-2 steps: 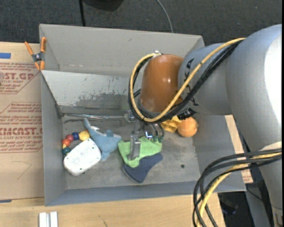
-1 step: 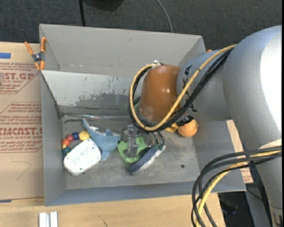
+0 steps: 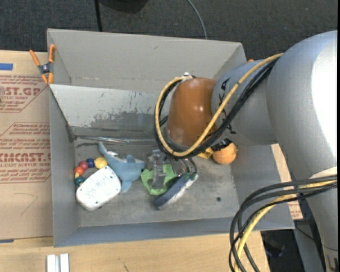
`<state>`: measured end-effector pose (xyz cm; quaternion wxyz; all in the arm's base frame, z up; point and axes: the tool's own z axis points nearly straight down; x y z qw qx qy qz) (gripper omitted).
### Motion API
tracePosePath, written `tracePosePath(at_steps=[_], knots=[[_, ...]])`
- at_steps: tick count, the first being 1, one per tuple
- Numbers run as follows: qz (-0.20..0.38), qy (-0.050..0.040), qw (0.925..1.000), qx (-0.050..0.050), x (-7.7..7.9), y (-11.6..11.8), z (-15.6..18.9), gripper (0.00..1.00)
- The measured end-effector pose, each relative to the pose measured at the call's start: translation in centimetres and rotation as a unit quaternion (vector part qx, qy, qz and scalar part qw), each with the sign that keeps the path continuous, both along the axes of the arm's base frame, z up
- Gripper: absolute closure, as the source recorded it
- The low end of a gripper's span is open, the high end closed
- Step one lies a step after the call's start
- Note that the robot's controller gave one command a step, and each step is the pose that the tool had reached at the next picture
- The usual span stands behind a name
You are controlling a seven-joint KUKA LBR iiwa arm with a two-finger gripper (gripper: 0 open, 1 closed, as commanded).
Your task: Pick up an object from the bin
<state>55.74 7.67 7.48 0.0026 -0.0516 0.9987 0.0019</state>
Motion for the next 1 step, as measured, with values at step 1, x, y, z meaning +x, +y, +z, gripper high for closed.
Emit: tracePosePath(at_steps=[1], knots=[[0.009, -0.0021, 1.0000, 0.000, 1.25, 1.51, 12.63, 1.00]])
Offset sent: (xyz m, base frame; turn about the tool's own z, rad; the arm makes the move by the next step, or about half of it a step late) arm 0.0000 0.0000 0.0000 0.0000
